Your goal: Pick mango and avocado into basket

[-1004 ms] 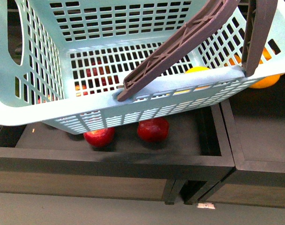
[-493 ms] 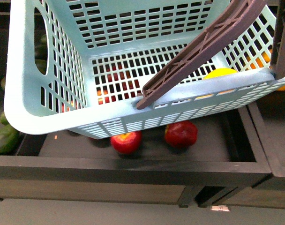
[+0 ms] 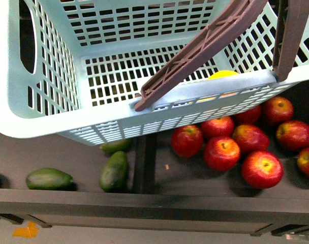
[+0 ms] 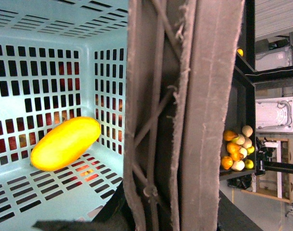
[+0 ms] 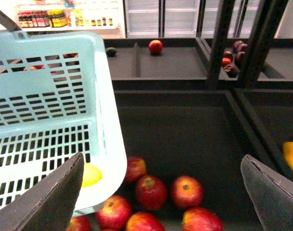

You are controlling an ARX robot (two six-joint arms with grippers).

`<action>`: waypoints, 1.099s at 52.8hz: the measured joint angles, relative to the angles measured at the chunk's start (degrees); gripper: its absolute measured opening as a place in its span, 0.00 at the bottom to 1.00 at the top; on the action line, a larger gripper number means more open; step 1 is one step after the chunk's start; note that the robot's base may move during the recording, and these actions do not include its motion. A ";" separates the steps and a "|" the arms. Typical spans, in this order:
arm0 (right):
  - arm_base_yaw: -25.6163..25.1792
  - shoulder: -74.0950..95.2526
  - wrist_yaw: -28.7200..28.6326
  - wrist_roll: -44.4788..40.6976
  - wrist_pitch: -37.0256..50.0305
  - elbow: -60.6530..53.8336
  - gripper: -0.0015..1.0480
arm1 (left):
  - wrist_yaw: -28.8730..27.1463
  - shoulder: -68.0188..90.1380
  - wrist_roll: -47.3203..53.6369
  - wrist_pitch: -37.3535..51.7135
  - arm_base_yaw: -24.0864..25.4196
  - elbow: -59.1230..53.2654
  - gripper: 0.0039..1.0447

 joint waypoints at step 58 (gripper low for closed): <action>0.13 -0.04 -0.22 0.00 -0.02 -0.13 0.92 | -1.99 -0.02 1.14 -0.02 0.98 0.00 0.15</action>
